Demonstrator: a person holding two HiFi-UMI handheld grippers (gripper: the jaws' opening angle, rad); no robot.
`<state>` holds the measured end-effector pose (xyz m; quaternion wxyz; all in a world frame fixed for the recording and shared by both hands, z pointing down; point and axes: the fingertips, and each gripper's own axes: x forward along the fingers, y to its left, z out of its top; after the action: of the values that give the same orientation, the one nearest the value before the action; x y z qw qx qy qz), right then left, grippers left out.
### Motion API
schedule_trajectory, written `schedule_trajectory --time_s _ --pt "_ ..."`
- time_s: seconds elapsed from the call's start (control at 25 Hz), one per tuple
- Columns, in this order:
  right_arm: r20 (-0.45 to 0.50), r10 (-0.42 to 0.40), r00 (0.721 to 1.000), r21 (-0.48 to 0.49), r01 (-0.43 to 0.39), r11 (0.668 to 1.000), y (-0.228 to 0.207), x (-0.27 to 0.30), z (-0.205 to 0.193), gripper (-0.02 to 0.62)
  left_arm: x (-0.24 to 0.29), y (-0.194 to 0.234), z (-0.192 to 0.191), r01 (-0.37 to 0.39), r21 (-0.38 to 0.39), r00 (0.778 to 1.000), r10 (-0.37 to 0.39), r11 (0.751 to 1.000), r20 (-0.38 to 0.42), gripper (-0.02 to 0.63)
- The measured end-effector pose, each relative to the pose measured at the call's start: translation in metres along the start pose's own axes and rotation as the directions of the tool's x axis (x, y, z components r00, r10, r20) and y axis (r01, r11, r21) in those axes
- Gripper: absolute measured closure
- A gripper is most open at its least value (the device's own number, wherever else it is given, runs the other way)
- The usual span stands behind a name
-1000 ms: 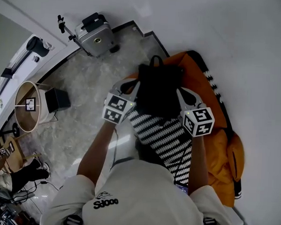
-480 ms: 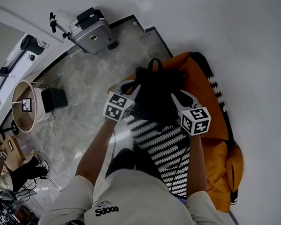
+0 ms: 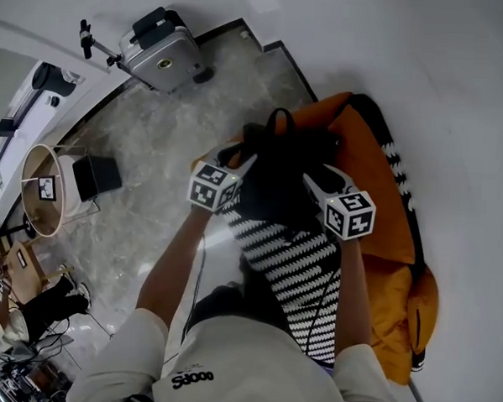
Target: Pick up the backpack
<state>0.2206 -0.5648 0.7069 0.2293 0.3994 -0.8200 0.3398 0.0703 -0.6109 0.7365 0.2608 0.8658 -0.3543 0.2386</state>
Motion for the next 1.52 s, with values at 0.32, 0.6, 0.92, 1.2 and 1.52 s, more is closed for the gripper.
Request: schedule_trajectory --time_s 0.32,0.6,0.92,1.2,1.52 --pt "0.004 0.101 0.995 0.061 -0.101 0.993 -0.015 0.027 -0.008 0.388 0.026 0.015 -0.019 0.091 0.051 0.995 -0.089 0.995 -0.042 0.339" --pt "-0.021 0.153 0.988 0.076 -0.152 0.986 -0.006 0.041 -0.020 0.383 0.044 0.023 -0.045 0.193 -0.035 0.976 -0.195 0.981 -0.097 0.289" --pt "-0.021 0.123 0.992 0.108 -0.120 0.987 -0.016 0.053 -0.028 0.379 0.061 0.018 -0.057 0.229 -0.081 0.967 -0.237 0.970 -0.099 0.250" --pt "-0.018 0.067 0.998 0.128 -0.064 0.990 -0.020 0.063 -0.027 0.402 0.068 0.020 -0.062 0.157 -0.025 0.978 -0.159 0.987 -0.134 0.316" --pt "-0.012 0.032 0.999 0.147 -0.030 0.989 -0.027 0.064 -0.034 0.454 0.062 0.016 -0.064 0.161 -0.031 0.978 -0.164 0.986 -0.126 0.353"
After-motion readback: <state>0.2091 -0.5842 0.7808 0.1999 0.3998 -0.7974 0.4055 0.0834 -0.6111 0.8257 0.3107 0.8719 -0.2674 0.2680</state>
